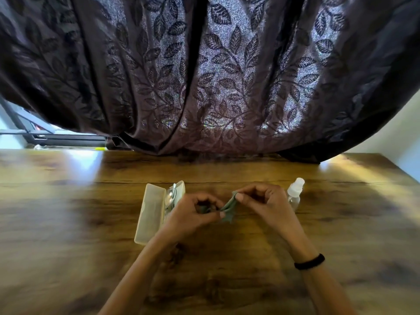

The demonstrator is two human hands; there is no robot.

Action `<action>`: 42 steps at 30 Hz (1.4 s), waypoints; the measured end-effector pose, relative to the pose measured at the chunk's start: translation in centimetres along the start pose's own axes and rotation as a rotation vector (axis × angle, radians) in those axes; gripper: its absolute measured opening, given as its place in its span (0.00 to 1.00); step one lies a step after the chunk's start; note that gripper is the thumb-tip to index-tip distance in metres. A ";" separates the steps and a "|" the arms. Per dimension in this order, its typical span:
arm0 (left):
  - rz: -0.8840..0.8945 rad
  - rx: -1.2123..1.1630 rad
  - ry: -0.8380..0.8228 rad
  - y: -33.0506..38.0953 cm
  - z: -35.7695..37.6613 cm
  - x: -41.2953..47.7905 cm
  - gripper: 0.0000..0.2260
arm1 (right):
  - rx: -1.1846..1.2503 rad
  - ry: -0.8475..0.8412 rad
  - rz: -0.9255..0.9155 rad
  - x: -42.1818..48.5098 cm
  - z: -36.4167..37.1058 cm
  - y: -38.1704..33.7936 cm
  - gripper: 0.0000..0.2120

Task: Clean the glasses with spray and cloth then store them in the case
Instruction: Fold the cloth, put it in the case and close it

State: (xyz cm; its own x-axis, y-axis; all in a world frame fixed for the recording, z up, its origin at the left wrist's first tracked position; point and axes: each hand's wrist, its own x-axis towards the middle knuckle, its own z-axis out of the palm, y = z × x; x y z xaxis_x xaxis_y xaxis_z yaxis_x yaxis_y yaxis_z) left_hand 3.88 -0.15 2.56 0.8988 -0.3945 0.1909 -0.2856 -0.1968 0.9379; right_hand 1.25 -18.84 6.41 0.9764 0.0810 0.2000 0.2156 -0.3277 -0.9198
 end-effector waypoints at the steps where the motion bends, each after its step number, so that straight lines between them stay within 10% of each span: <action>1: -0.020 0.010 -0.007 -0.1 -0.1 0.0 0.12 | 0.026 -0.005 0.002 0.0 0.0 0.0 0.06; 8: -0.111 0.402 0.018 0.5 -0.9 -0.2 0.09 | 0.119 0.168 -0.008 -0.2 -0.3 0.5 0.07; 16: 0.098 0.077 -0.053 2.6 1.1 -0.4 0.19 | -0.072 -0.073 -0.165 -0.4 0.8 -1.0 0.12; 23: 0.086 0.158 0.070 1.9 0.5 -0.3 0.04 | 0.001 0.127 -0.109 -0.6 0.8 -0.6 0.07; 37: 0.005 -0.007 0.018 1.8 -0.4 -0.2 0.10 | 0.216 0.214 -0.066 -0.5 1.3 0.4 0.05; 42: -0.020 -0.248 -0.004 2.3 0.2 -0.3 0.18 | -0.088 0.046 -0.205 -0.6 2.0 0.2 0.05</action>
State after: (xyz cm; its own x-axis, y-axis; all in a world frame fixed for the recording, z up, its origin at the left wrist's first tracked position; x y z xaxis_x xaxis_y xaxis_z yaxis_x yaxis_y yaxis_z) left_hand 2.88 -0.65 4.58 0.9022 -0.3962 0.1705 -0.1767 0.0212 0.9840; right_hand 0.69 -17.09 5.46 0.9110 0.1125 0.3968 0.4077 -0.3900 -0.8256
